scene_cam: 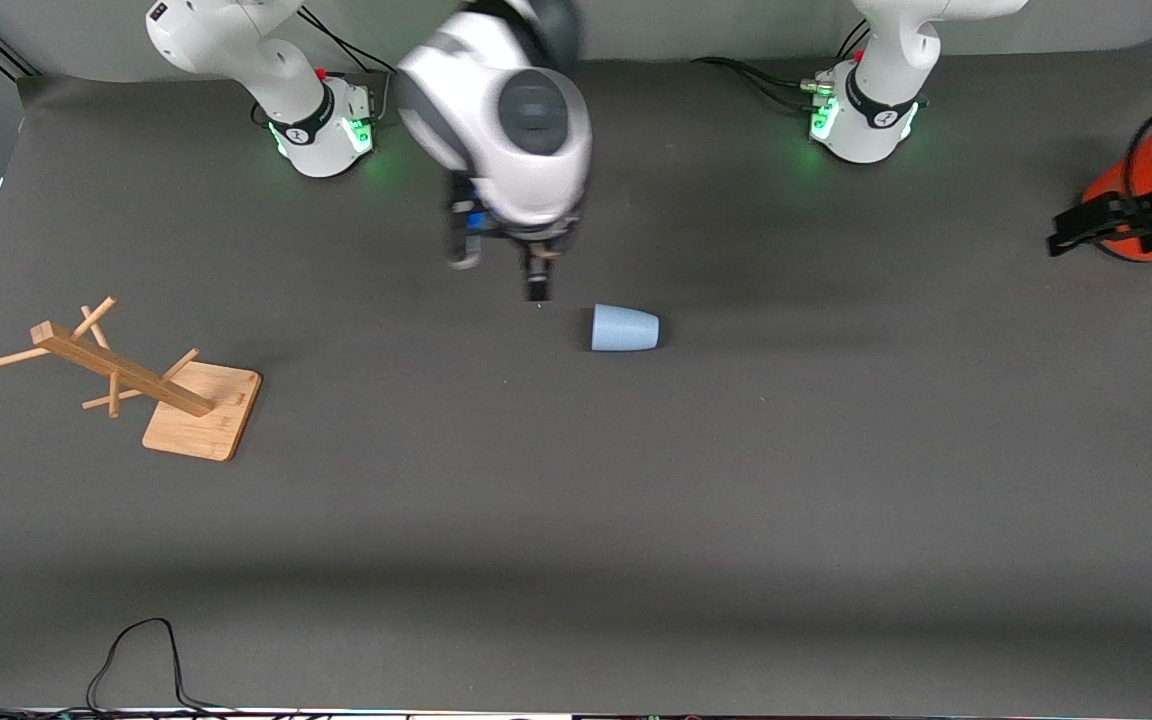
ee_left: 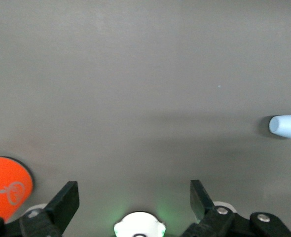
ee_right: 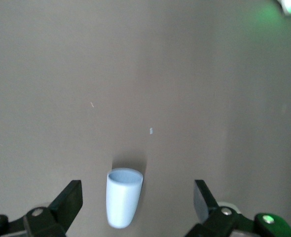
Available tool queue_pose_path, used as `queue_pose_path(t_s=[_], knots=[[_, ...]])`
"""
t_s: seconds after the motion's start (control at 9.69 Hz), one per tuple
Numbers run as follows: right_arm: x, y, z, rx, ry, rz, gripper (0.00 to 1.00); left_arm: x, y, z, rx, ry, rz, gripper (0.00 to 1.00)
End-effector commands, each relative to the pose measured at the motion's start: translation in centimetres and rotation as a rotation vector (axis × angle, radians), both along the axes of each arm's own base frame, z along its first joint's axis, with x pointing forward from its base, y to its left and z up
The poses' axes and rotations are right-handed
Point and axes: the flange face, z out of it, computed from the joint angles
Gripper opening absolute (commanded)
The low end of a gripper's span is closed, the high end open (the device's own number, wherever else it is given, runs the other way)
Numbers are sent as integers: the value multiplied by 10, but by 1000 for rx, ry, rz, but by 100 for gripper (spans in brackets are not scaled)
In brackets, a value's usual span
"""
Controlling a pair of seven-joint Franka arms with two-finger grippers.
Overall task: Rotate and upright cup with both arms
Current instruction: 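Open the right gripper, leaving the cup on its side, and withdraw, then reach the left gripper toward the lying cup while the right gripper retreats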
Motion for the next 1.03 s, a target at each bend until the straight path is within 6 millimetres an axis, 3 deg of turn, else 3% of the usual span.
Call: queue_pose_path(t_s=[0.0,0.21,0.52,0.93], knots=[[12,-110,45,81,17,181,100,-3,-48,3,26,-23,63,100],[33,-207,81,148,11,353,100,-10,-107,-3,92,-21,79,100],[49,-317,112,218,-21,590,100,-26,-212,-31,209,-29,113,100],[58,-414,123,239,-27,949,100,-47,-368,-102,357,-84,165,100]])
